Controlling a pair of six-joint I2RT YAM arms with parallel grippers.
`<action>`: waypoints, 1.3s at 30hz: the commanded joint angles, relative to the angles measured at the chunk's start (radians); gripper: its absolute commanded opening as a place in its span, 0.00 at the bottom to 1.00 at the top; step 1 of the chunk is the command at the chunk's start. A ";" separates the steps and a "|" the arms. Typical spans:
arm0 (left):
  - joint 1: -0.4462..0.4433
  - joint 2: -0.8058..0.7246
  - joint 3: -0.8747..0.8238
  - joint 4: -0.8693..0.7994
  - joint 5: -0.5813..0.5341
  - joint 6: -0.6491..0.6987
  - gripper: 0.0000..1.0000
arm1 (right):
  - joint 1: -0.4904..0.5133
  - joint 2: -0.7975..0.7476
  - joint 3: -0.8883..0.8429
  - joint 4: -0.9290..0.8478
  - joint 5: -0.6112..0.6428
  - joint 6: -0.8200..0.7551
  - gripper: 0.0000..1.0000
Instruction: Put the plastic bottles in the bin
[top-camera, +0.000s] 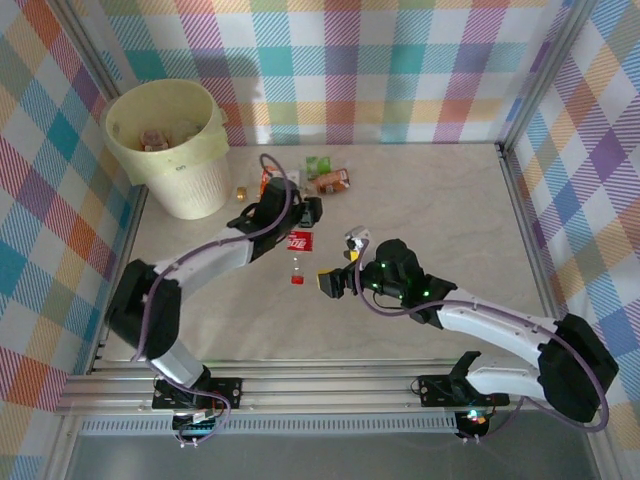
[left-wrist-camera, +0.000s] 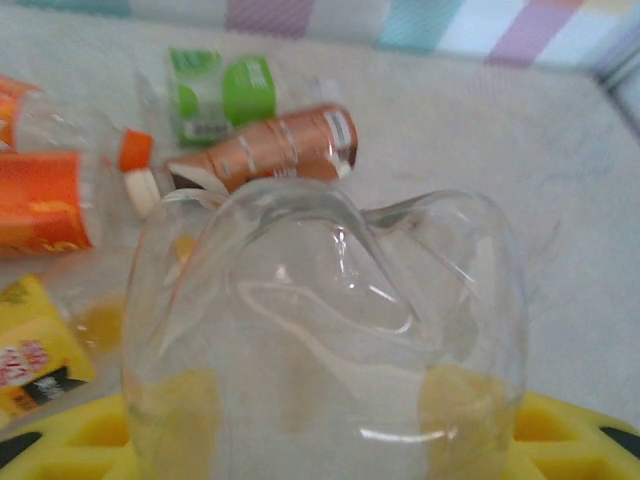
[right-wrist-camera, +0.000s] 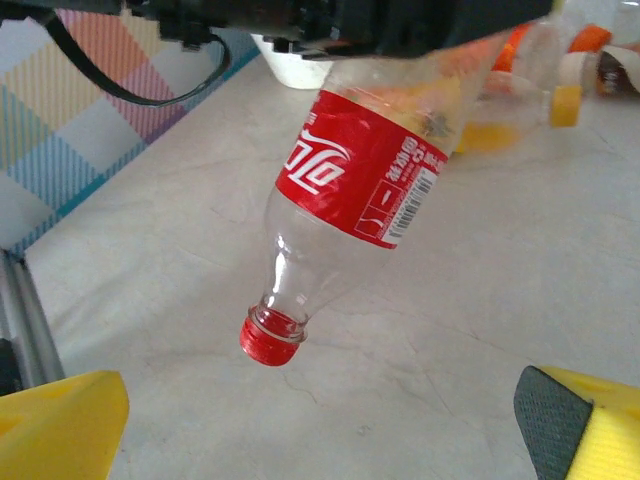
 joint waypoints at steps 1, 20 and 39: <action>0.025 -0.136 -0.079 0.165 -0.033 -0.034 0.53 | 0.008 0.032 0.060 0.087 -0.066 -0.012 1.00; 0.215 -0.597 -0.174 0.195 -0.226 0.118 0.52 | 0.015 0.206 0.171 0.297 -0.076 -0.024 1.00; 0.447 -0.255 0.327 0.342 -0.131 0.228 0.52 | 0.019 0.137 0.091 0.410 0.005 -0.089 1.00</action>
